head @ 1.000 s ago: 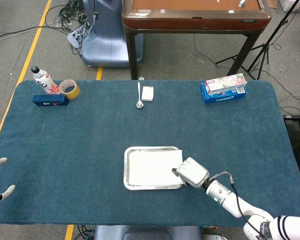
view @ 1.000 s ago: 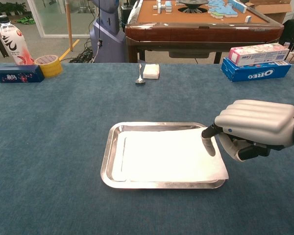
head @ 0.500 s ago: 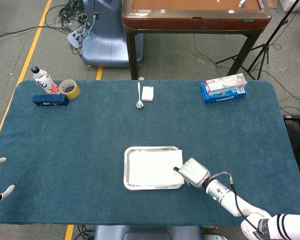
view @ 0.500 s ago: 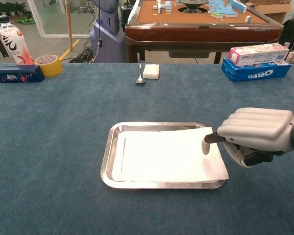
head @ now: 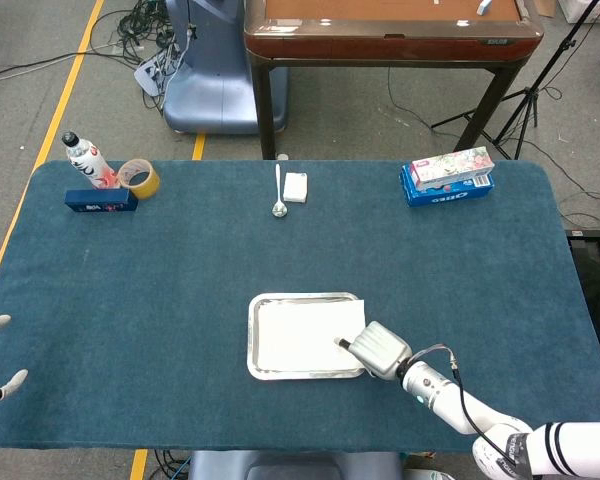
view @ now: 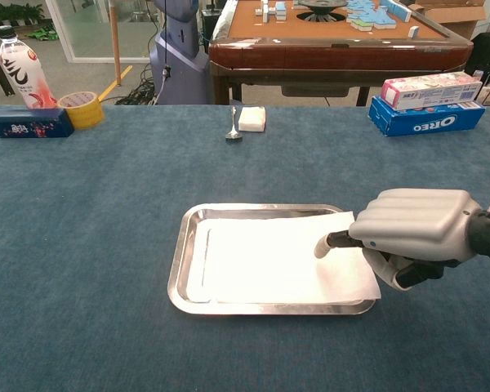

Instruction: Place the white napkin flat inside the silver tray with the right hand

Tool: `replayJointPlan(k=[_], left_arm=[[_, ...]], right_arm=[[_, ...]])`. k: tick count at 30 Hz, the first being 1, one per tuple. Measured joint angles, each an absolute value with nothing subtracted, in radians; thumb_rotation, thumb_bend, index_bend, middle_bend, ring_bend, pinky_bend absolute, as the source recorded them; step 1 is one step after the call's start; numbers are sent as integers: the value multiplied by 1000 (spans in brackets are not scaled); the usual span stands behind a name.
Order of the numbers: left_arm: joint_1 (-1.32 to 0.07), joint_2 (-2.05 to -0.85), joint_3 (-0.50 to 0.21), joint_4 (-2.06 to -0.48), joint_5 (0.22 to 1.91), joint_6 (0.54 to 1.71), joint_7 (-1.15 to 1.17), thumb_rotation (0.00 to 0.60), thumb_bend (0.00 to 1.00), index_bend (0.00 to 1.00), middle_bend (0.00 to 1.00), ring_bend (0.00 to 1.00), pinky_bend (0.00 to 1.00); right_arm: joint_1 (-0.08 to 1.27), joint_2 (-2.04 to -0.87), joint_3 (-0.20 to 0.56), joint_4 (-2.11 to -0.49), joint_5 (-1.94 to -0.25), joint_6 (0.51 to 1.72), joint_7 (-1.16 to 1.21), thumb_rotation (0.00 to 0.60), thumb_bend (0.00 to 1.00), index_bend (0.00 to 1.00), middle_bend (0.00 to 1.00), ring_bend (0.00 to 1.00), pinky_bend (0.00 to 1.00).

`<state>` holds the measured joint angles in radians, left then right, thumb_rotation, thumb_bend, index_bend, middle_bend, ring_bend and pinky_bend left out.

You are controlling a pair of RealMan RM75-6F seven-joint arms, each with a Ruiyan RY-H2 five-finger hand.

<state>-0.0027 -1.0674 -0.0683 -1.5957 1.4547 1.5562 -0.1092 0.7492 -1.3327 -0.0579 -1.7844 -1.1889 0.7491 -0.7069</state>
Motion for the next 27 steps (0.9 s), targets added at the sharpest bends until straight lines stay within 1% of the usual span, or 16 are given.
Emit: replayJointPlan(k=[15,27], left_arm=[[1,-1060,-70,-1597,1454,1562,-123,600,171,228,0,0,242],[3,-1056,-71,-1596,1453,1563,-131,600,171,228,0,0,242]], right_arm=[[783,-1383,-83,-1764,-1135,753,-733,600,1000,160,1000,944,923],[799,-1429,-89,-1742,-1089,784,-749,600,1000,160,1000,946,925]])
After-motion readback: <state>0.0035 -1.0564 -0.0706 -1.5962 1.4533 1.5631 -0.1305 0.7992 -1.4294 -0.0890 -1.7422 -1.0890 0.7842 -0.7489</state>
